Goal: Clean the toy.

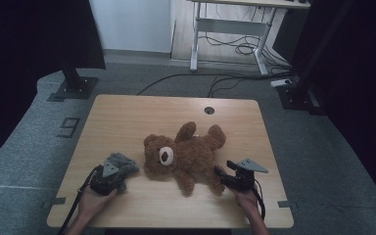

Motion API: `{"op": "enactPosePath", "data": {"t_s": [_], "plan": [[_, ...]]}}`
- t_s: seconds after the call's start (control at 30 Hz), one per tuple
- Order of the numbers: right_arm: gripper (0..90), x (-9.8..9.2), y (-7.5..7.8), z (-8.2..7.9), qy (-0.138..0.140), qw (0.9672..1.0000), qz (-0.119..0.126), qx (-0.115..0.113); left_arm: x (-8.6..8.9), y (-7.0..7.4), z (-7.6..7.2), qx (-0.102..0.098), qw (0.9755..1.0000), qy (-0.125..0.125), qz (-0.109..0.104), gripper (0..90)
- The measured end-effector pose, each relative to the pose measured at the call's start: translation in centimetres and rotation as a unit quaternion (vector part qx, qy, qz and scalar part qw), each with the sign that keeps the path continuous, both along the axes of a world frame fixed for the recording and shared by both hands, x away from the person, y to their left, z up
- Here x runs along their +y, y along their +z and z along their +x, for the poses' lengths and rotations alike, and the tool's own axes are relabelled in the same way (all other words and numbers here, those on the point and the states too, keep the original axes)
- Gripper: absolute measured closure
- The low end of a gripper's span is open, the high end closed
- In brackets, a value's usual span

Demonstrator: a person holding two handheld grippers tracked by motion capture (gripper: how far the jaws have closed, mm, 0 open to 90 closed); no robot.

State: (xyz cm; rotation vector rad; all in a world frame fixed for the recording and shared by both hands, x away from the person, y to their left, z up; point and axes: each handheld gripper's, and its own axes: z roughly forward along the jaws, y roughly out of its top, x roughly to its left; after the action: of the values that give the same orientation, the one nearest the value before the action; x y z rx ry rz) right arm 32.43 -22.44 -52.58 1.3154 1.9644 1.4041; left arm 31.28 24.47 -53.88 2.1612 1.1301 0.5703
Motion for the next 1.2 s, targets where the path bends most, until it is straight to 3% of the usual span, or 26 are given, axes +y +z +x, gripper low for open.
{"op": "enactPosePath", "data": {"t_s": [0.07,0.17,0.33,0.47,0.63,0.87,0.97,1.2], "plan": [[35.3,-0.4,0.1,0.1,-0.005,1.0000,0.004,-0.004,0.3,0.3,0.0,-0.008,0.9999,0.002,-0.009,75.8],[35.2,-0.7,0.1,0.2,-0.008,0.9999,0.006,-0.004,0.9,1.1,-0.2,-0.021,0.9988,0.003,-0.044,75.9],[34.5,-1.0,0.1,0.0,-0.002,1.0000,0.005,-0.007,1.6,2.7,-0.8,-0.044,0.9943,-0.004,-0.097,76.3],[33.5,-1.0,0.3,0.1,0.005,0.9999,0.007,-0.011,1.0,4.1,-0.8,-0.054,0.9921,-0.015,-0.112,76.4],[29.9,-0.6,1.1,0.8,0.019,0.9997,0.010,-0.011,0.1,6.0,-0.5,-0.071,0.9876,-0.031,-0.137,76.2],[25.0,1.3,1.7,2.4,0.046,0.9989,0.000,0.006,-0.8,7.7,0.2,-0.088,0.9830,-0.045,-0.155,75.7],[22.4,2.4,1.6,2.9,0.068,0.9974,-0.014,0.022,-1.1,8.4,0.3,-0.089,0.9796,-0.054,-0.172,75.6],[21.7,4.6,0.1,3.6,0.098,0.9933,-0.043,0.044,-2.9,8.8,0.8,-0.083,0.9781,-0.073,-0.176,75.2]]}}
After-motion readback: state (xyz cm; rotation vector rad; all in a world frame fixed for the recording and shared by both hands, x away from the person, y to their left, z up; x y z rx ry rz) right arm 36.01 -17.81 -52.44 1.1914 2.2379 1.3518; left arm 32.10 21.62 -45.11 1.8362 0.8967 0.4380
